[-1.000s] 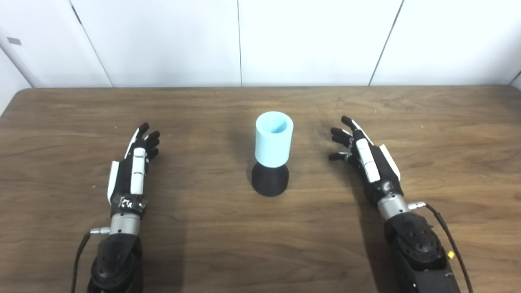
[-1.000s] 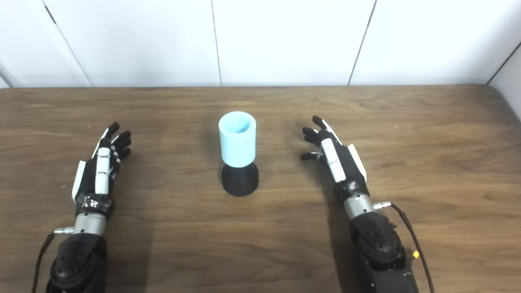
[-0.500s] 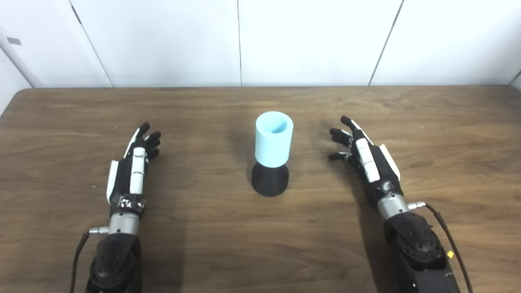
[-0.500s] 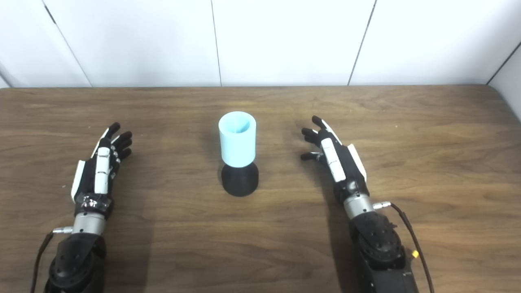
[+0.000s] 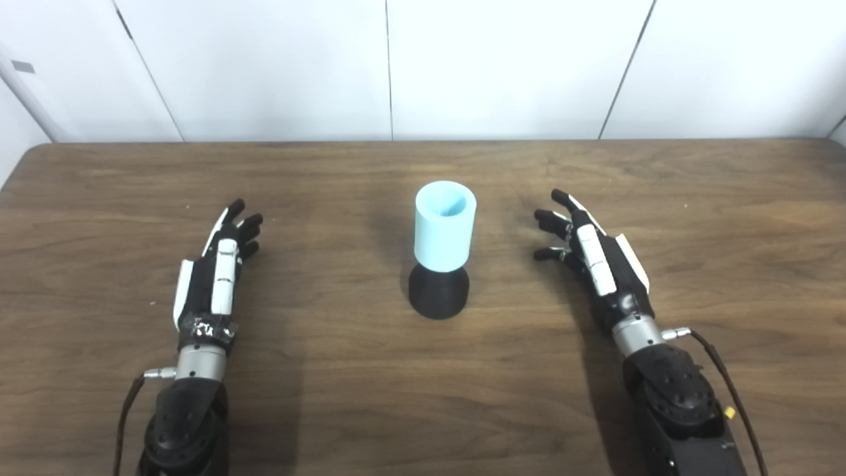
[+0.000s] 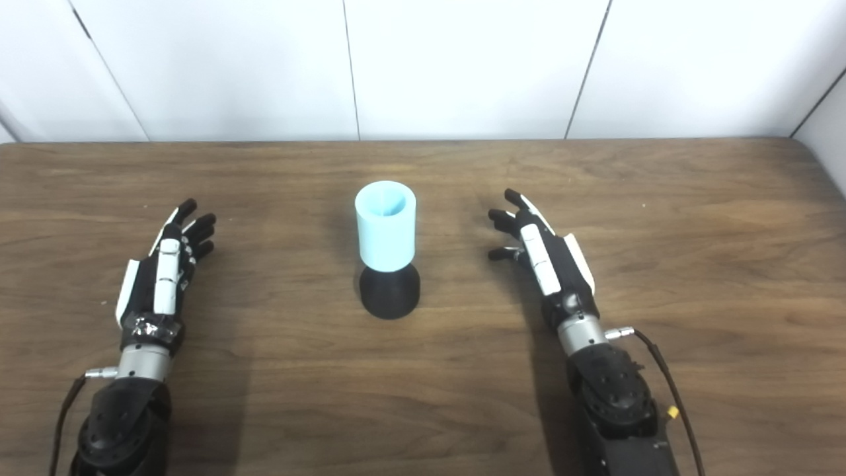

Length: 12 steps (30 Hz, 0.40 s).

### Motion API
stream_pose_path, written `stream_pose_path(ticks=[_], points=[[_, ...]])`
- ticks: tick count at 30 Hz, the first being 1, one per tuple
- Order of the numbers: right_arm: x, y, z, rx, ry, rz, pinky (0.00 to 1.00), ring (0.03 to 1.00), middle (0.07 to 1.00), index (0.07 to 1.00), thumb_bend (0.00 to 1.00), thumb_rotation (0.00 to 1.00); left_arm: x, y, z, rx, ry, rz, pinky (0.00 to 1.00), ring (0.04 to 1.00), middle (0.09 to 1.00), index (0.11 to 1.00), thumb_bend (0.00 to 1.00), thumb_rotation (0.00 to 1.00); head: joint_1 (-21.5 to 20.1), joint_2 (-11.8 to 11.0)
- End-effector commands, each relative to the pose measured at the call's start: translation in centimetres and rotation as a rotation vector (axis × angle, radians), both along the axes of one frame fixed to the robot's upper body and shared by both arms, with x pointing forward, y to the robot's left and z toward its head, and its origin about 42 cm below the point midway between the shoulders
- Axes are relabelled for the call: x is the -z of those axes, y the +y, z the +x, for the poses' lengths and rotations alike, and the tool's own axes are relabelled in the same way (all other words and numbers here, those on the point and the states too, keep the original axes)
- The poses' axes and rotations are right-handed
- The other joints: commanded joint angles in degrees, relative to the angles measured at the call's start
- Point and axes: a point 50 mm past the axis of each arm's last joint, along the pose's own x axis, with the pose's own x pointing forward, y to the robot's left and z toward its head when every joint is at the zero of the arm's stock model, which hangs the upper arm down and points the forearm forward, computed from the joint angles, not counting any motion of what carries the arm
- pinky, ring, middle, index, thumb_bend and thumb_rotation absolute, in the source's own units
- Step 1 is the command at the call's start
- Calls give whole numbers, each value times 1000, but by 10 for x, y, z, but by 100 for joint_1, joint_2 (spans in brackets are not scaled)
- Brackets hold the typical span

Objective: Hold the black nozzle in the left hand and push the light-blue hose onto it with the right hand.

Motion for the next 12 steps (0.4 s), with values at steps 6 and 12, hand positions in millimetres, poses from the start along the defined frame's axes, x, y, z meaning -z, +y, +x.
stream_pose_path(ticks=[6, 12], points=[[-7, 4, 2, -11, -5, 1, 854, 849, 806, 907, 493, 1000, -6, -5, 2, 25, -4, 8, 880, 896, 869, 948, 485, 934, 5, 14], [-6, 3, 1, -16, -5, 8, 868, 851, 812, 912, 495, 1000, -6, -5, 2, 26, -8, 16, 870, 889, 865, 947, 477, 950, 6, 32]])
